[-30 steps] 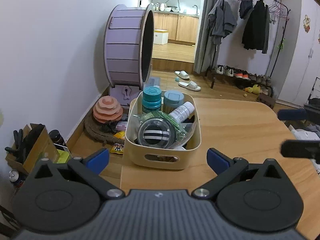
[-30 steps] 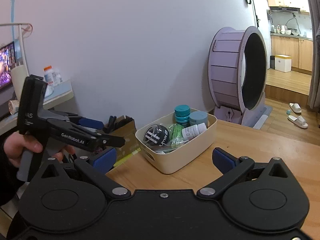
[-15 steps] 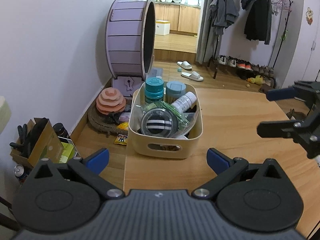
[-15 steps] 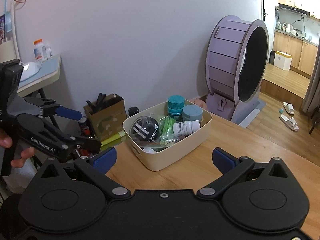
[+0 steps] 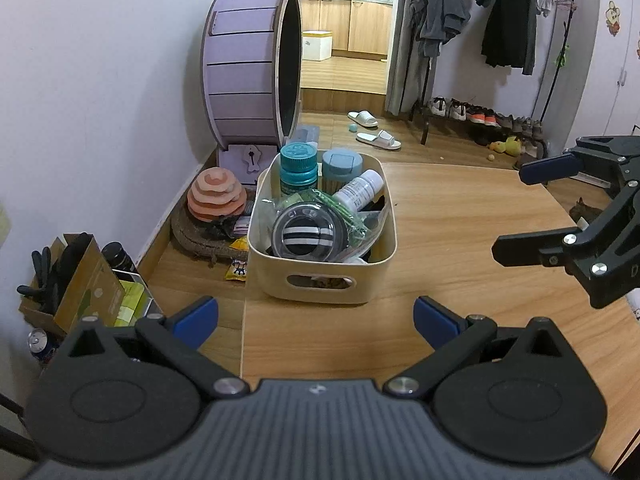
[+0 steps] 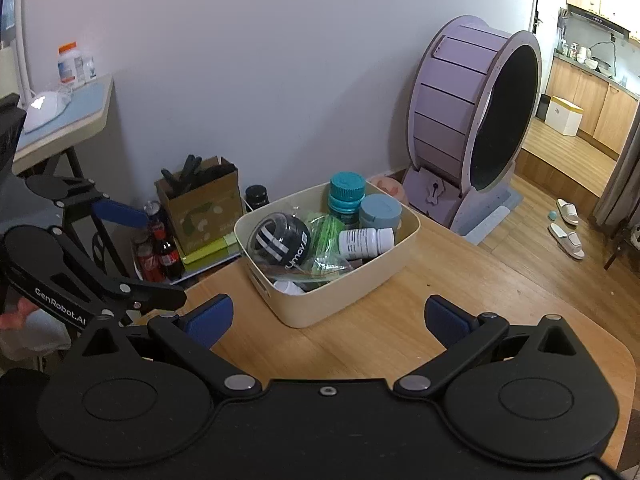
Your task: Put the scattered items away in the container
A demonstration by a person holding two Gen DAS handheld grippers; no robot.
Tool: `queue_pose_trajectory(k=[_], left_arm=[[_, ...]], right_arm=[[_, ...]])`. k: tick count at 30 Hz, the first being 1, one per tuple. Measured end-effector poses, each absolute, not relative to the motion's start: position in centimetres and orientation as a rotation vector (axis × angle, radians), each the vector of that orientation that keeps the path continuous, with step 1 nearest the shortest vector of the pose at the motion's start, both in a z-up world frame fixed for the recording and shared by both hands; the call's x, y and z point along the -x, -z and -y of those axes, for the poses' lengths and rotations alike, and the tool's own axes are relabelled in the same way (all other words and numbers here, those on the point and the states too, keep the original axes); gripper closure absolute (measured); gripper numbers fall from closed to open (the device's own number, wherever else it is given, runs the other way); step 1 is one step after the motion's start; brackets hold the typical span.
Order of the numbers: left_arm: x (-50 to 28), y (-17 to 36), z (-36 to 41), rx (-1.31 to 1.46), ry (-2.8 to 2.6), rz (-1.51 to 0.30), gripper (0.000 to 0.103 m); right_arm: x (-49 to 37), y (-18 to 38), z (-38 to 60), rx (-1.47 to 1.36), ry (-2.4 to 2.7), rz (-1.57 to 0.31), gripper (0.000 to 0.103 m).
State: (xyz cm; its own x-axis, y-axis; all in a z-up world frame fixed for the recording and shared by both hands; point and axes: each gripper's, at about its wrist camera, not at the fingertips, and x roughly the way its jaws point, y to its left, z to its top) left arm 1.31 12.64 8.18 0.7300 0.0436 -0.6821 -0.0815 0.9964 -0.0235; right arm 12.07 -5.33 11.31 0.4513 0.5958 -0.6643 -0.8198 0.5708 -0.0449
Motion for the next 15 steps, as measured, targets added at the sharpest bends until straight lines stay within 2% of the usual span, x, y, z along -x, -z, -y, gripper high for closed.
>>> queue_pose_trajectory(k=[15], left_arm=[[-1.43, -8.15, -12.45, 0.044, -0.071, -0.750, 0.000]], right_arm=[[-12.08, -11.11, 5.29, 0.397, -0.898, -0.653, 0.000]])
